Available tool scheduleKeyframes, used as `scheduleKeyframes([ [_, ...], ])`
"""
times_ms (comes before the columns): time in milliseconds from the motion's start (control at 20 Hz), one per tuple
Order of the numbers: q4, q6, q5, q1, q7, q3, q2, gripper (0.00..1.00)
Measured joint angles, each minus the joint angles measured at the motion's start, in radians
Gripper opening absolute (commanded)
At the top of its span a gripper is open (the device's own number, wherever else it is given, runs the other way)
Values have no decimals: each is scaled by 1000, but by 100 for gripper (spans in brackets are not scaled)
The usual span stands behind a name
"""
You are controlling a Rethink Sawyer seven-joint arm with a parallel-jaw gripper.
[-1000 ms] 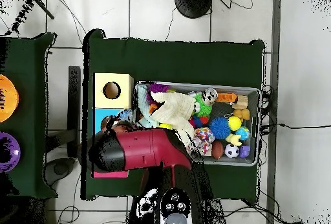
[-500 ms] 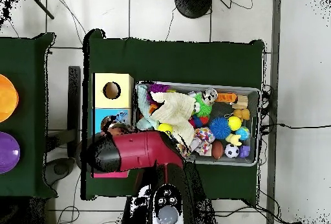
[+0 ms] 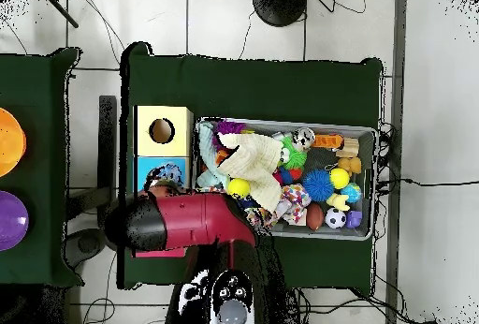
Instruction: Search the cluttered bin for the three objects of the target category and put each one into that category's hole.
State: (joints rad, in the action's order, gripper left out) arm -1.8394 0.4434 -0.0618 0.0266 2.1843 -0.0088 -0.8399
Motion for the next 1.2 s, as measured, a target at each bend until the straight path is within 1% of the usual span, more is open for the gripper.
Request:
scheduleKeyframes([
  [400,0,0,47,43,0,-27,0,0],
  [800,0,-4,66,56,0,-49,8,0],
  [1000,1,-20,66,77,0,-79,34,0],
  [1050,1,-31,66,81,0,-86,51,0],
  [1200,1,-59,69,80,0,-87,70,0],
])
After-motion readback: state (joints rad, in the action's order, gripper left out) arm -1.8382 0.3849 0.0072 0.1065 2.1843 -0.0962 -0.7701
